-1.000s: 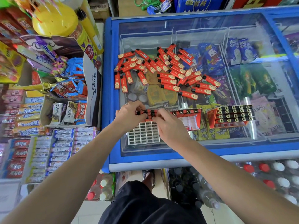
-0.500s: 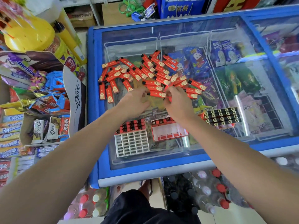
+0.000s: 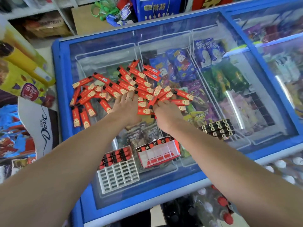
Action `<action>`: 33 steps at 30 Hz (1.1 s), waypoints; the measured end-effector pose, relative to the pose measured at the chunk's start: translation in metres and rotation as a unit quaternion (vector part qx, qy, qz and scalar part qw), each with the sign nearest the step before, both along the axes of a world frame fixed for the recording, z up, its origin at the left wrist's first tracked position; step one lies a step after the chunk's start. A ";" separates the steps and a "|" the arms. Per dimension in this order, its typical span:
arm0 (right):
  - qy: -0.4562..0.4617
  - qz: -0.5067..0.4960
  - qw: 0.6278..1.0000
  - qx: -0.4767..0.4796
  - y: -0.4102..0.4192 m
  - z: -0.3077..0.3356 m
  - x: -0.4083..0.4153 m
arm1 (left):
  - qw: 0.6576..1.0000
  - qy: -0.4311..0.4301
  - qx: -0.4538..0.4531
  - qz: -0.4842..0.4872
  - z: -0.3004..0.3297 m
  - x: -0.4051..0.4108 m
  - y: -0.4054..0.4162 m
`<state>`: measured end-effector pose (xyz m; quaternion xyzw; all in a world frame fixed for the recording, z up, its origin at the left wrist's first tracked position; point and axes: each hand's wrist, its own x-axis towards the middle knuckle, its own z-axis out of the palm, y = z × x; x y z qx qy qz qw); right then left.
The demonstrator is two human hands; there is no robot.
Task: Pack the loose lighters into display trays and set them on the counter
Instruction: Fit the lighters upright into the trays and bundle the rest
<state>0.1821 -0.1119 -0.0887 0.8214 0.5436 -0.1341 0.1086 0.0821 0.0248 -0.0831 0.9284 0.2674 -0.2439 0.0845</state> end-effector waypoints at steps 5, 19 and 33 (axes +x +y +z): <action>0.054 -0.028 0.998 -0.010 0.014 0.005 -0.002 | 0.998 0.013 0.041 -0.047 -0.002 0.006 0.004; 0.114 -0.125 0.984 -0.055 -0.017 0.022 0.053 | 0.988 0.065 0.065 -0.127 -0.010 0.012 -0.010; 0.112 -0.138 0.984 -0.019 -0.030 0.007 0.050 | 0.991 0.018 0.061 -0.119 -0.010 0.009 -0.021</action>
